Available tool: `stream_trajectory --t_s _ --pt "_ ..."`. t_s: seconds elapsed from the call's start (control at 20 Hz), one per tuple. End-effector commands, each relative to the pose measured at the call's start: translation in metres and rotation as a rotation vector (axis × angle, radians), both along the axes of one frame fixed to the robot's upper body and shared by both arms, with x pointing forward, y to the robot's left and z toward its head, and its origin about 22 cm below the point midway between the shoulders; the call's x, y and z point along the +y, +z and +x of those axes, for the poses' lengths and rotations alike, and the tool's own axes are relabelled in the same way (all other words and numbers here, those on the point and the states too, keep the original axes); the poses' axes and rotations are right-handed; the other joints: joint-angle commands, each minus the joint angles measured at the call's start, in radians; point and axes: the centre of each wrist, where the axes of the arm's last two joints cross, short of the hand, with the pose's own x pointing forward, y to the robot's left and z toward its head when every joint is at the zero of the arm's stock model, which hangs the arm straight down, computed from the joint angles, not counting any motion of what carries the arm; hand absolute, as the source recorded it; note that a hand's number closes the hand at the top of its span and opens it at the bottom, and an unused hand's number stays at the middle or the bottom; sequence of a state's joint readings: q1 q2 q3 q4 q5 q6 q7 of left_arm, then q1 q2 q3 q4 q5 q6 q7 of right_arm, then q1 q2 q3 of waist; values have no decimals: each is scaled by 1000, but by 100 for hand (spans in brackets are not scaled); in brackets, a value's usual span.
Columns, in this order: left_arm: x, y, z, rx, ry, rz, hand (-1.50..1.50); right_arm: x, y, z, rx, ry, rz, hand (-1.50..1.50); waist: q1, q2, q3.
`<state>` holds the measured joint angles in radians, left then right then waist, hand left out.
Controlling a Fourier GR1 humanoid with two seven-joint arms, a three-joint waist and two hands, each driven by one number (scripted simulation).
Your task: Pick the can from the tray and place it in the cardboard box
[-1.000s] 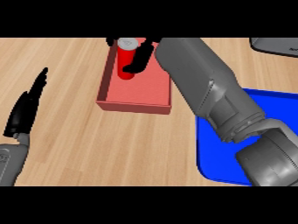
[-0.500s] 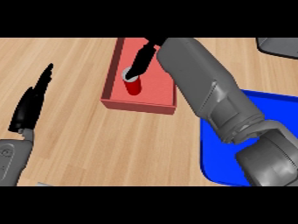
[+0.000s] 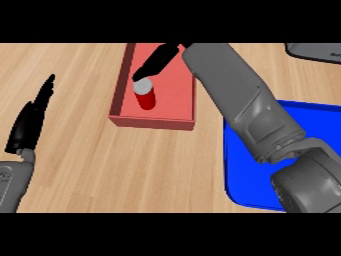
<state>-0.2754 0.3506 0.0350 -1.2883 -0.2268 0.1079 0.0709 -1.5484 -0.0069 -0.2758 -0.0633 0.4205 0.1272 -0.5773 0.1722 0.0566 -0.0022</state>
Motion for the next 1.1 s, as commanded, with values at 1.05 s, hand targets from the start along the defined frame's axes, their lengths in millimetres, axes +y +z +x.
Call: stream_trajectory --t_s 1.05 --pt "2 5 -2 -36 8 -4 0 -201 42 25 49 -103 32 -150 -1 28 5"
